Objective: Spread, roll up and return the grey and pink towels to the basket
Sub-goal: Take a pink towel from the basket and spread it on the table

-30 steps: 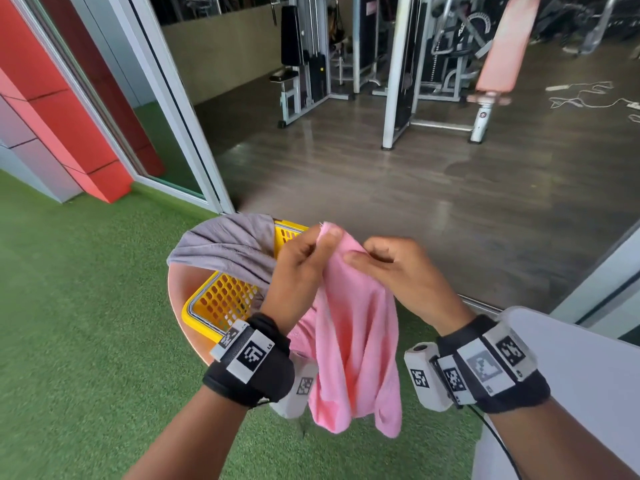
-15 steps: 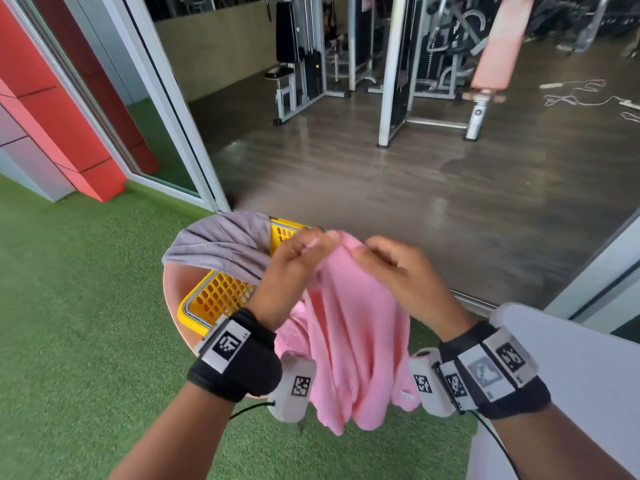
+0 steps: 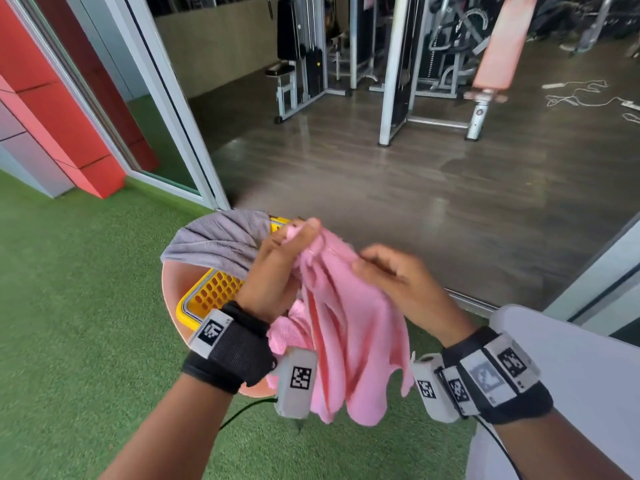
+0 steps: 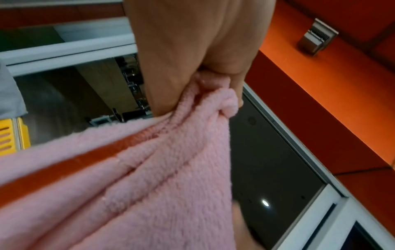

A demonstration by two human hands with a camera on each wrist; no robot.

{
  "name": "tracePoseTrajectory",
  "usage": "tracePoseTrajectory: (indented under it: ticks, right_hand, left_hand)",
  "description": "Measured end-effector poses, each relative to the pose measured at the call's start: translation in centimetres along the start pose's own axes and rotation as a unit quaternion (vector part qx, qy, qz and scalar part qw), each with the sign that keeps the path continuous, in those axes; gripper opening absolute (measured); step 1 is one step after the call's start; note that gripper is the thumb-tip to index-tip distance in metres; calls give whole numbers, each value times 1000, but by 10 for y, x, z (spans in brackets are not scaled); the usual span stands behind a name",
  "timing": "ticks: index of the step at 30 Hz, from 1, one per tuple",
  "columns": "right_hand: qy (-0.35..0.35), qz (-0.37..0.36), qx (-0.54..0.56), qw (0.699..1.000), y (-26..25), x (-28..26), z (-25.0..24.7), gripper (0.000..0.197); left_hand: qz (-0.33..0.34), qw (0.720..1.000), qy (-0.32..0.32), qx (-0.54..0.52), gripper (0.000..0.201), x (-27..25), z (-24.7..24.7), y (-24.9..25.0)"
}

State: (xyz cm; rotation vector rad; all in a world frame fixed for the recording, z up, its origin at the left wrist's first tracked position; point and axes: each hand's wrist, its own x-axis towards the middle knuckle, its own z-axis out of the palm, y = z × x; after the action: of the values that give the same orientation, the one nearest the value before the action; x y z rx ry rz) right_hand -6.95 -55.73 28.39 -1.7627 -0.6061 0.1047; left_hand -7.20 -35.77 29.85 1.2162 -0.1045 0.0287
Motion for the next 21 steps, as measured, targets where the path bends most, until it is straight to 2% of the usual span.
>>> tracePoseTrajectory:
  ticks: [2,3,5,7,8,10,13,15,18,21]
  right_hand:
    - [-35,21,-29,999,12,-10,3,39]
    - [-30,24,-35,999,13,-11,4,41]
    - [-11,3,-33,999,6,-8,3,33]
    - [13,-12,19,1000,-4,4,1,13]
    - [14,-14,44,999,-9,9,0,8]
    - [15,-14,38,999,-8,14,-3,12]
    - [-21,13,-19,1000,13,4,-5,18]
    - [-33,46,-19,998,21,-4,-4,23]
    - [-4,28,25,999,11,-3,2,10]
    - [19,10,56,998,-1,8,6,9]
  left_hand:
    - [4,999,38,-31,25,3,-9,7]
    - [15,999,43,-13,21,1,-8,7]
    - [19,995,25,93,20,-5,0,0]
    - [-11,988,-33,152,30,-15,13,-13]
    - [-27,987,-46,149,27,-18,18,-16]
    - [-46,995,-25,84,13,-18,19,-15]
    - [-38,999,31,-24,10,-8,4,1]
    - [-28,998,39,-28,7,-5,-5,5]
    - [-32,997,-3,71,17,-10,3,-7]
    - [-73,990,-71,98,16,-18,16,-25]
